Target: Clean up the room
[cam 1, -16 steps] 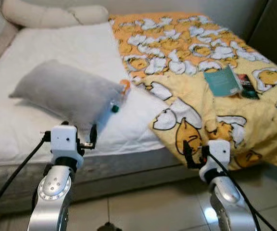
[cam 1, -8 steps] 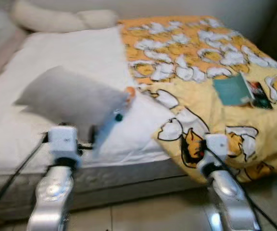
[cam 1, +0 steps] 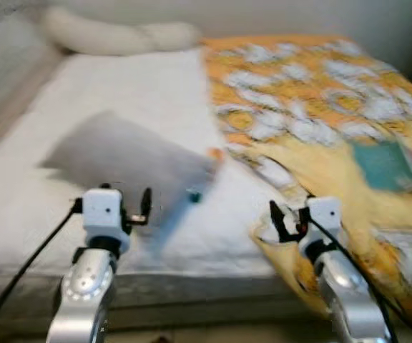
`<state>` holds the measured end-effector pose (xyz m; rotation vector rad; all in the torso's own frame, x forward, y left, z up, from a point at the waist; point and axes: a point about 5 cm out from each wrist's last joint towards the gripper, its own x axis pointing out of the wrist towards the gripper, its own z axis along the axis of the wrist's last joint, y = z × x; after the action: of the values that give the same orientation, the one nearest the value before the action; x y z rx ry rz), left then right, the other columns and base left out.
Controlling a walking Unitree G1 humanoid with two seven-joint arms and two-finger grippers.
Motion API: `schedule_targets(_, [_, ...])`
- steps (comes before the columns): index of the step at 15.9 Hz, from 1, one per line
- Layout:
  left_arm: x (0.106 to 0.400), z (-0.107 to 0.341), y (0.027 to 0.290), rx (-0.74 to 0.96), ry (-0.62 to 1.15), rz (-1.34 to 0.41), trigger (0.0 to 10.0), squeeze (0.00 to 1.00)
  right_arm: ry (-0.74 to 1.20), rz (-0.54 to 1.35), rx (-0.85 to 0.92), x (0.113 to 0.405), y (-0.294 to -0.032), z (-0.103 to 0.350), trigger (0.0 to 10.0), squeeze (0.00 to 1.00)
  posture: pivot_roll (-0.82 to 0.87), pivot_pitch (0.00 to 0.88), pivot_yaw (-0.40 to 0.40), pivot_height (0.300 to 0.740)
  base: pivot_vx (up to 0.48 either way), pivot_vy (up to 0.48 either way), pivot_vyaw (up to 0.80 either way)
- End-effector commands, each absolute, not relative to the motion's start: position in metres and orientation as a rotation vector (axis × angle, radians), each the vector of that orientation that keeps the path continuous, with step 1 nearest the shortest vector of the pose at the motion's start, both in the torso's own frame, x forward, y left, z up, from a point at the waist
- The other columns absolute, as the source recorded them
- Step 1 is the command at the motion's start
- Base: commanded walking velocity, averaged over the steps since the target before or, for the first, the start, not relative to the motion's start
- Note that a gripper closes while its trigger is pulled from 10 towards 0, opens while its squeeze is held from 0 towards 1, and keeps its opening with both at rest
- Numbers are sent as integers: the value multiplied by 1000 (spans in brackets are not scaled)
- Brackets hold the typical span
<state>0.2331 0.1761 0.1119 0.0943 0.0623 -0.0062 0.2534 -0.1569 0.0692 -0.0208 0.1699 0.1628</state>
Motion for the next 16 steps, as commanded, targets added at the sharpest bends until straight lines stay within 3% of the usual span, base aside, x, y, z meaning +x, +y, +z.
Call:
schedule_targets(1, [231,113,182,109,58,13,10000,0,166,190,20,256,-149,72,10000,0,43,0,-1,740,398,0,0])
schedule_targets(8, [227,120,176,173,37,-77,10000,0,215,132,21,255,-155,67,10000,0,42,0,0,740,374,0,0])
schedule_targets(16, [220,123,170,186,56,-191,10000,0,325,134,83,256,-154,60,10000,0,47,0,2,740,0,0,0])
